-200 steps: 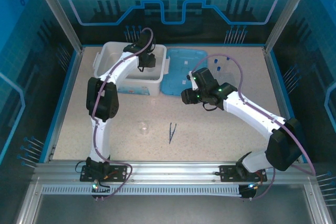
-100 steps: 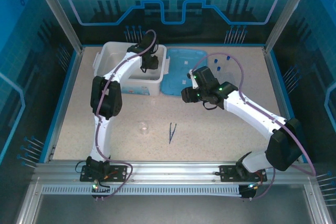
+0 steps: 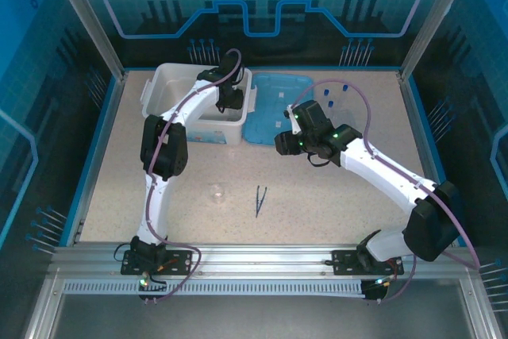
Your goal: Organize the chemistry lab equipment
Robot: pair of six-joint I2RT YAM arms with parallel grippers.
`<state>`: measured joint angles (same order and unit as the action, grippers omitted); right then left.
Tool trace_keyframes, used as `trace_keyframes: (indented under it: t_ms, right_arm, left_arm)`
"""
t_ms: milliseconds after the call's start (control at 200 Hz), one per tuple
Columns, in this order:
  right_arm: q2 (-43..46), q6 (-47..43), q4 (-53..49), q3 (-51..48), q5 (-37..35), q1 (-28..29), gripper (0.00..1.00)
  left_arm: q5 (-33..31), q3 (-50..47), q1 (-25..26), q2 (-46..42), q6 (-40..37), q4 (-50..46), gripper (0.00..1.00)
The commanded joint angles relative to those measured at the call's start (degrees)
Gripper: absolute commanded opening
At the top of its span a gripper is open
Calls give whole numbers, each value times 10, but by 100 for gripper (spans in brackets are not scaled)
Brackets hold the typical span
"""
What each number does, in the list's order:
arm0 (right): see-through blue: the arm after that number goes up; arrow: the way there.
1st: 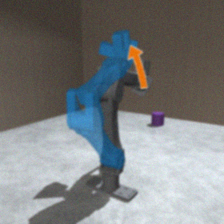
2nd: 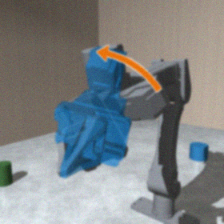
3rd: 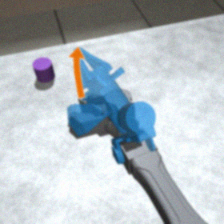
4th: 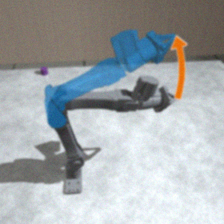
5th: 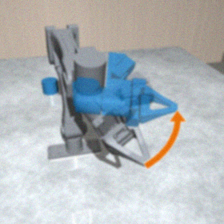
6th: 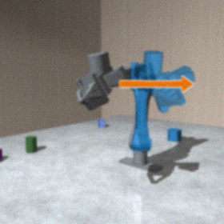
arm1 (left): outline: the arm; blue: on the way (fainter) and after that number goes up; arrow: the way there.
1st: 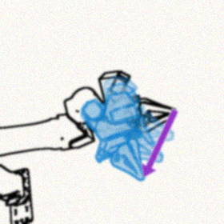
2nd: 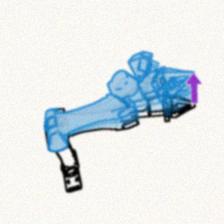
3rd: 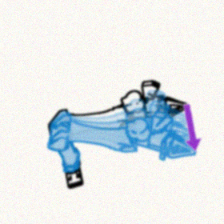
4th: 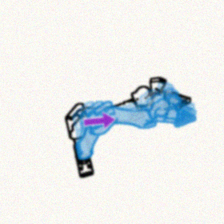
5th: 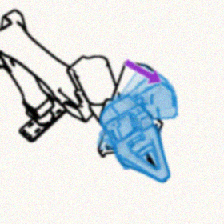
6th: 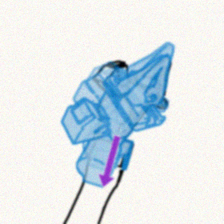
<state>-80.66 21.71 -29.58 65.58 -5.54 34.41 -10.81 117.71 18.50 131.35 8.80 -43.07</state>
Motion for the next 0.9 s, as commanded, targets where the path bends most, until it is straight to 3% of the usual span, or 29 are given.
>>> trace_keyframes:
  t_ms: [0, 280, 896]
  right_arm:
    - [16, 8, -5, -4, -3, -8, 53]
    - [24, 10, -6, -10, -5, -8, 53]
    - [32, 12, -8, -11, -7, -8, 53]
  left_arm:
    - [4, 26, 1, 10, -10, -13, 38]
    - [14, 41, 1, 25, -11, -27, 41]
    - [23, 41, 1, 9, -4, -24, 56]
